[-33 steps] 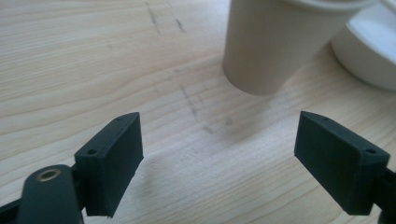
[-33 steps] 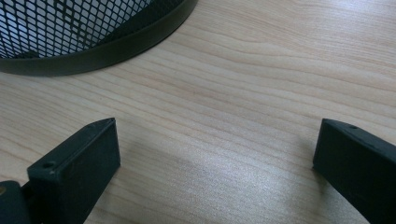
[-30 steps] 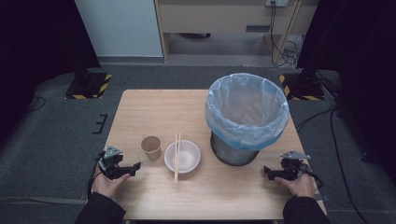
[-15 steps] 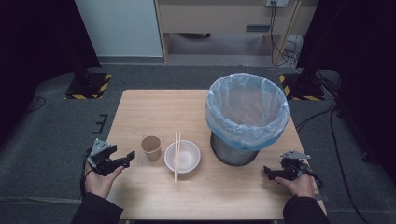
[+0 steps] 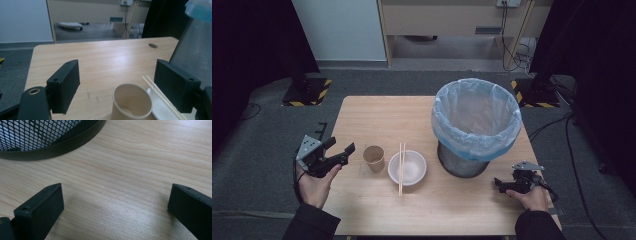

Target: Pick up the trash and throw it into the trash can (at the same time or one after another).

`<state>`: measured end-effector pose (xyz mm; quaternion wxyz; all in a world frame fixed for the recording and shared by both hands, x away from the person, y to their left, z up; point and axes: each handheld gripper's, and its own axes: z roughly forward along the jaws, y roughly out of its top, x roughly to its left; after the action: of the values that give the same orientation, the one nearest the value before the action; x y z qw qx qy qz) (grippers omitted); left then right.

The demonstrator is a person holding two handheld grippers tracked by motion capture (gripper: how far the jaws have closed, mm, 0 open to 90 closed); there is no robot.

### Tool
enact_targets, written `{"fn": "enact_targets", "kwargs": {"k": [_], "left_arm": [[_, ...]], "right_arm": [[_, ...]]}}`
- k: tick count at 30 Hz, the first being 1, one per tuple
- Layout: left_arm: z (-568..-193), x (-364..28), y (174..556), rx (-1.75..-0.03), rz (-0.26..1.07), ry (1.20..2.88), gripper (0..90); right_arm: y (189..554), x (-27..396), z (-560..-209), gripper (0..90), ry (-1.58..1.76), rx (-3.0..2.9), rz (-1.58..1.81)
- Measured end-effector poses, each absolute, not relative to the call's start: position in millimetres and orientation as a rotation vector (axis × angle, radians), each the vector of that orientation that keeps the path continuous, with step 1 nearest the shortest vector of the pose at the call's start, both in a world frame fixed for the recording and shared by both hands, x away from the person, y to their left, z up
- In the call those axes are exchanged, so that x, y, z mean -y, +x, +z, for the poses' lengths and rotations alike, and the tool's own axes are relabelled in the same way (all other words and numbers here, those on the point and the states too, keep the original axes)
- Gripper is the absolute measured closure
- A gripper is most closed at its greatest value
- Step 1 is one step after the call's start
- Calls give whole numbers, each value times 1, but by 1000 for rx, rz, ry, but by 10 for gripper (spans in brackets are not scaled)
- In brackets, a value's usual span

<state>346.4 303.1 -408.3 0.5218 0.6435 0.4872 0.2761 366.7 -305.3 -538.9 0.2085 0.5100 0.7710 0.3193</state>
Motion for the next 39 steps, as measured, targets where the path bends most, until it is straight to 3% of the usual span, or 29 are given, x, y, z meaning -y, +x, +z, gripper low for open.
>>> {"fn": "enact_targets", "kwargs": {"k": [7, 25, 30, 39], "left_arm": [[-414, -285, 371, -1142, 640, 1557, 216], [-476, -272, 398, -1238, 539, 1733, 298], [-480, -271, 398, -1249, 532, 1761, 360], [-485, -275, 401, -1303, 474, 1800, 565]], "right_arm": [[367, 305, -539, 5, 1419, -2145, 888], [367, 305, -539, 7, 1412, -2156, 897], [367, 305, -539, 7, 1412, -2157, 898], [367, 304, -539, 7, 1415, -2158, 900]]}}
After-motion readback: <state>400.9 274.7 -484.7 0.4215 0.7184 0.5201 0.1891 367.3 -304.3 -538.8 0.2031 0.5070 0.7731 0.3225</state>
